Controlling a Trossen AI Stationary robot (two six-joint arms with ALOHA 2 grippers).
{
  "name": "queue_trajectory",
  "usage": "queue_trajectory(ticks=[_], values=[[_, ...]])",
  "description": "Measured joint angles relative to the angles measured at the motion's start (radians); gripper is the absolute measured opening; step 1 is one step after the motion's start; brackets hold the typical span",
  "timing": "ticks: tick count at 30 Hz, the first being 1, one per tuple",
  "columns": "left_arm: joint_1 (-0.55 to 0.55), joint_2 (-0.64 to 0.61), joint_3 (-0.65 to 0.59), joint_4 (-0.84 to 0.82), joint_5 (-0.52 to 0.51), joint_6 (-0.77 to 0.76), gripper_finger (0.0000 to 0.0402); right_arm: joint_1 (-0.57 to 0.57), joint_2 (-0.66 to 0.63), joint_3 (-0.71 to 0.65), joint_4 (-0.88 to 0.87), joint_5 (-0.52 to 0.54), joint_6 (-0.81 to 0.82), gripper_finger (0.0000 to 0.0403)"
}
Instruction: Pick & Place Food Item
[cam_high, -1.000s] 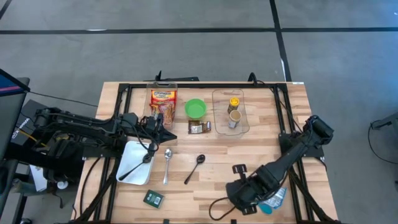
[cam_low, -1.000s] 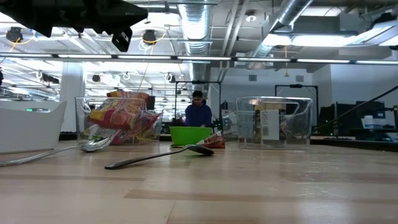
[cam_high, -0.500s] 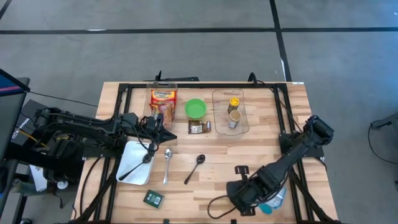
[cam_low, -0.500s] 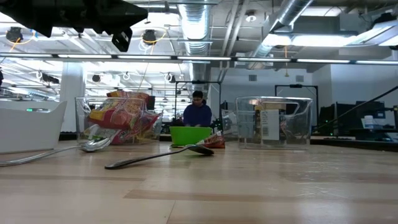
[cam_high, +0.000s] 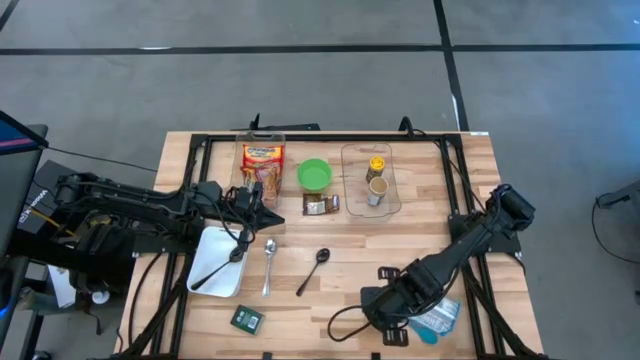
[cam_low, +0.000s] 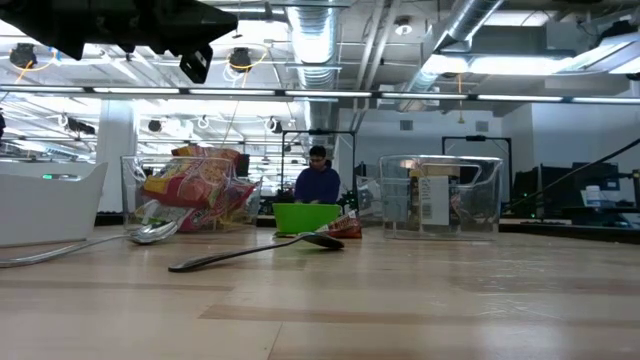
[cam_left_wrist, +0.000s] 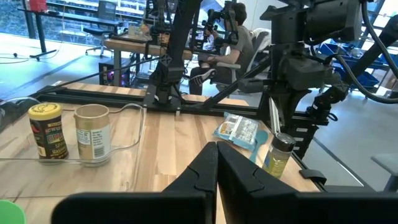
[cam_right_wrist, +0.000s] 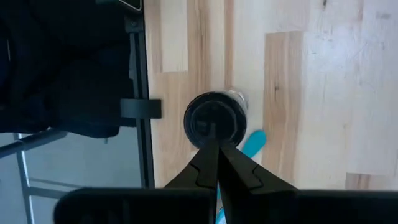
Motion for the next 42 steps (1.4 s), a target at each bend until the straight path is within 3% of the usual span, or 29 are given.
queue_trajectory(ticks=[8, 15, 21, 42], values=[[0.0, 0.0, 0.0, 0.0, 0.0, 0.0, 0.0001, 0.092, 0.0, 0.0, 0.024, 0.107, -0.037, 0.0], [0.0, 0.0, 0.0, 0.0, 0.0, 0.0, 0.0001, 0.13, 0.0, 0.0, 0.09, 0.177, -0.299, 0.0], [0.0, 0.0, 0.0, 0.0, 0.0, 0.0, 0.0001, 0.11, 0.0, 0.0, 0.124, 0.18, -0.404, 0.0], [0.0, 0.0, 0.0, 0.0, 0.0, 0.0, 0.0001, 0.037, 0.0, 0.0, 0.1, 0.177, -0.431, 0.0]])
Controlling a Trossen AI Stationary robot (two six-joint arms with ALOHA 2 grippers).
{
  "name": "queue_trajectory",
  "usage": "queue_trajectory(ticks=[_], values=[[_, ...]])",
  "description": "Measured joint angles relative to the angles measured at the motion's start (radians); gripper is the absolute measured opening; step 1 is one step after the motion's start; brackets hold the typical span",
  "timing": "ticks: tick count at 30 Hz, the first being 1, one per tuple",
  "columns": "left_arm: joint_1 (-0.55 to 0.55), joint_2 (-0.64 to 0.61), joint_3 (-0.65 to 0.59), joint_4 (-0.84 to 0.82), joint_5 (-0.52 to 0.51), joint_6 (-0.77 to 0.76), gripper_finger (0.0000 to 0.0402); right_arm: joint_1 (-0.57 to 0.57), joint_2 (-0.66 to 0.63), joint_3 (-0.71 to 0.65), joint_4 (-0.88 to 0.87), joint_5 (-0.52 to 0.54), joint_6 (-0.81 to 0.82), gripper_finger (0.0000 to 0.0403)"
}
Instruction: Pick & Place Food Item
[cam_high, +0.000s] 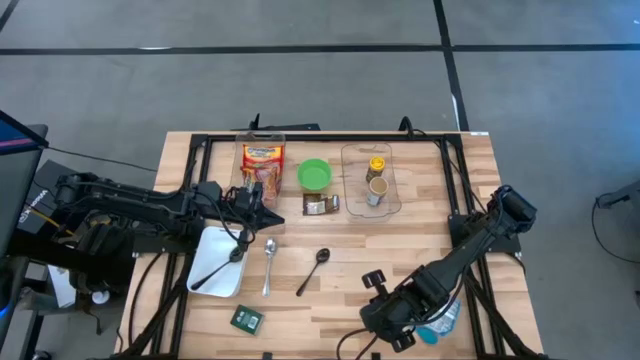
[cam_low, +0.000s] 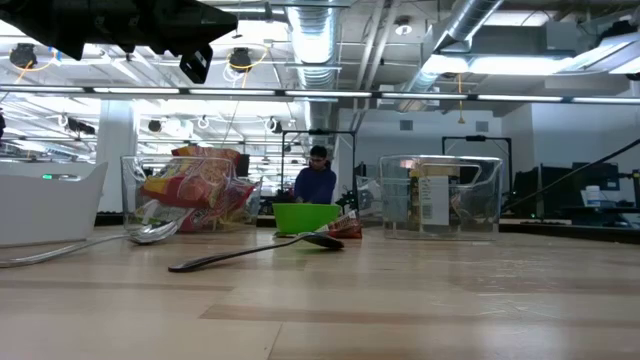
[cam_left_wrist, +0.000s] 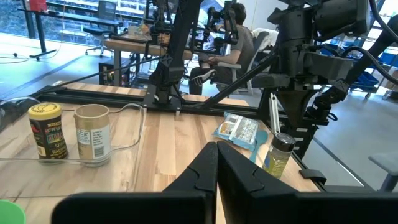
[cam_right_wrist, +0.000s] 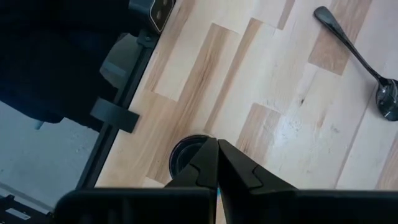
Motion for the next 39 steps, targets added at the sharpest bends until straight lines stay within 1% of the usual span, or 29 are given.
queue_trajectory(ticks=[9, 13, 16, 20, 28, 31, 34, 36, 39], values=[[0.0, 0.0, 0.0, 0.0, 0.0, 0.0, 0.0001, 0.0, 0.0, 0.0, 0.027, 0.002, -0.007, 0.0], [0.0, 0.0, 0.0, 0.0, 0.0, 0.0, 0.0001, 0.003, 0.0, 0.0, 0.025, 0.049, -0.012, 0.0013], [0.0, 0.0, 0.0, 0.0, 0.0, 0.0, 0.0001, 0.01, 0.0, 0.0, 0.025, 0.063, -0.034, 0.0041], [0.0, 0.0, 0.0, 0.0, 0.0, 0.0, 0.0001, 0.024, 0.0, 0.0, 0.025, 0.064, -0.035, 0.009], [0.0, 0.0, 0.0, 0.0, 0.0, 0.0, 0.0001, 0.046, 0.0, -0.006, 0.019, 0.058, -0.029, 0.0214], [0.0, 0.0, 0.0, 0.0, 0.0, 0.0, 0.0001, 0.051, 0.0, -0.006, 0.017, 0.056, -0.023, 0.0252], [0.0, 0.0, 0.0, 0.0, 0.0, 0.0, 0.0001, 0.053, 0.0, -0.006, 0.007, 0.056, 0.046, 0.0271], [0.0, 0.0, 0.0, 0.0, 0.0, 0.0, 0.0001, 0.053, 0.0, -0.006, -0.002, 0.056, 0.083, 0.0275], [0.0, 0.0, 0.0, 0.0, 0.0, 0.0, 0.0001, 0.053, 0.0, -0.006, -0.013, 0.061, 0.086, 0.0276]])
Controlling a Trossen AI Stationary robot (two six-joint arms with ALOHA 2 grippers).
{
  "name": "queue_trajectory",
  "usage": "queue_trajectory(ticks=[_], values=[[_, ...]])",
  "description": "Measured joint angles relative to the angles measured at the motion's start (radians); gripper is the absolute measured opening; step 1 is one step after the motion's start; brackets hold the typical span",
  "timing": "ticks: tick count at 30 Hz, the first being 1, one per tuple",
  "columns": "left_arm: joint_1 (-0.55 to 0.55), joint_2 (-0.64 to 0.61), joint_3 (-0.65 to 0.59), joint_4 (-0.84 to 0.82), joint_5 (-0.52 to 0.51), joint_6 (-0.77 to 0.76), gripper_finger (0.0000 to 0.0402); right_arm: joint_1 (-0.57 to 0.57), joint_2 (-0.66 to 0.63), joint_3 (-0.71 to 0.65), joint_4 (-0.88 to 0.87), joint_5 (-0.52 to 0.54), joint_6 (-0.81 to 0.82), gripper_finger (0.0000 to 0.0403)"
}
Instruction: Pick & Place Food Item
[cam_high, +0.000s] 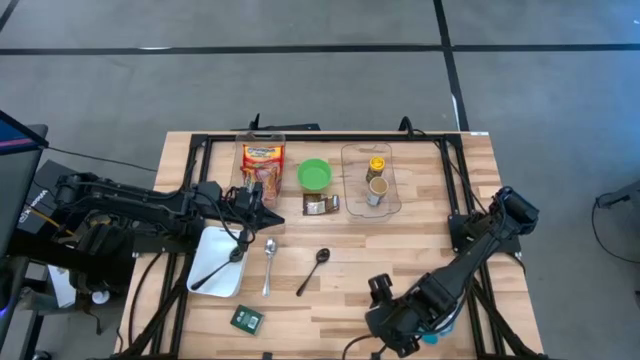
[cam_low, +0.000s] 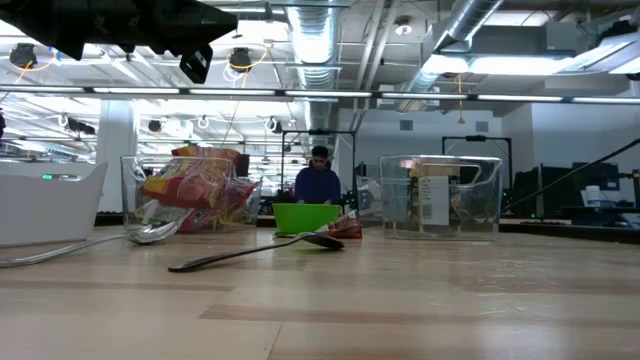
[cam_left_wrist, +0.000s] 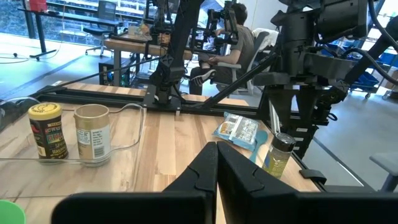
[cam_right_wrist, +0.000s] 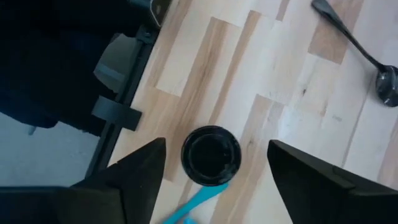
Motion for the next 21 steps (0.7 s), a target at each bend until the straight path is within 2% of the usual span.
queue_trajectory(ticks=[21], values=[[0.0, 0.0, 0.0, 0.017, 0.0, 0.0, 0.0001, 0.0, 0.078, 0.0, -0.048, 0.018, -0.007, 0.0276]])
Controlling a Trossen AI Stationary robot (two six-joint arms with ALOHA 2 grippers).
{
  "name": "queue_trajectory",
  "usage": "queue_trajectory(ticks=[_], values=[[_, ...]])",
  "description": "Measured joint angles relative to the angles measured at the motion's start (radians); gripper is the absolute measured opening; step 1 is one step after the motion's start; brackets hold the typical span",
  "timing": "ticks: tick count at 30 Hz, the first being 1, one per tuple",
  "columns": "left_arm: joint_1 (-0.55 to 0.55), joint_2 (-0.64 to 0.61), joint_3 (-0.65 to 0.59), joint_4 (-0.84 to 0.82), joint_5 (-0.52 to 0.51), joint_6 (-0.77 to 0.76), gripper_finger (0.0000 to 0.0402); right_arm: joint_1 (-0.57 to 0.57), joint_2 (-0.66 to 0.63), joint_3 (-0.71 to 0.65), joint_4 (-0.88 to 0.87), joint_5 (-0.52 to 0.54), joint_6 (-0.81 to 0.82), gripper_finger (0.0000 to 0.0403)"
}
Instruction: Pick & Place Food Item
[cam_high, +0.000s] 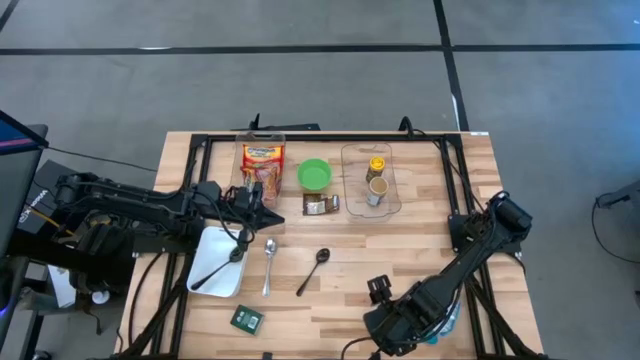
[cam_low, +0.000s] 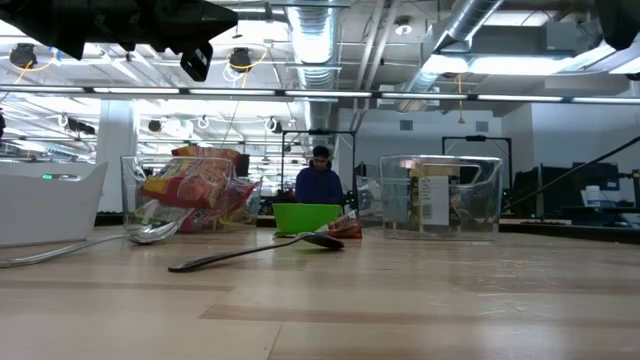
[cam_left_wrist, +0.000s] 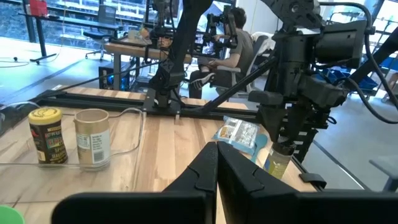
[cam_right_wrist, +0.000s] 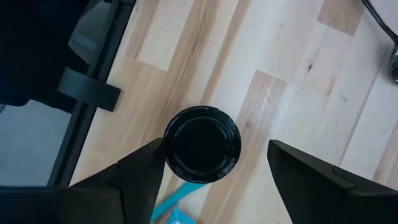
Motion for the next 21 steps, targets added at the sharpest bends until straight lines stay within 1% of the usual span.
queue_trajectory(ticks=[16, 21], values=[[0.0, 0.0, 0.0, 0.002, 0.0, 0.0, 0.0001, 0.0, 0.0, 0.0, -0.006, 0.022, -0.002, 0.0276], [0.0, 0.0, 0.0, 0.002, 0.0, 0.0, 0.0001, 0.02, 0.002, 0.018, -0.015, 0.031, -0.008, 0.0276]])
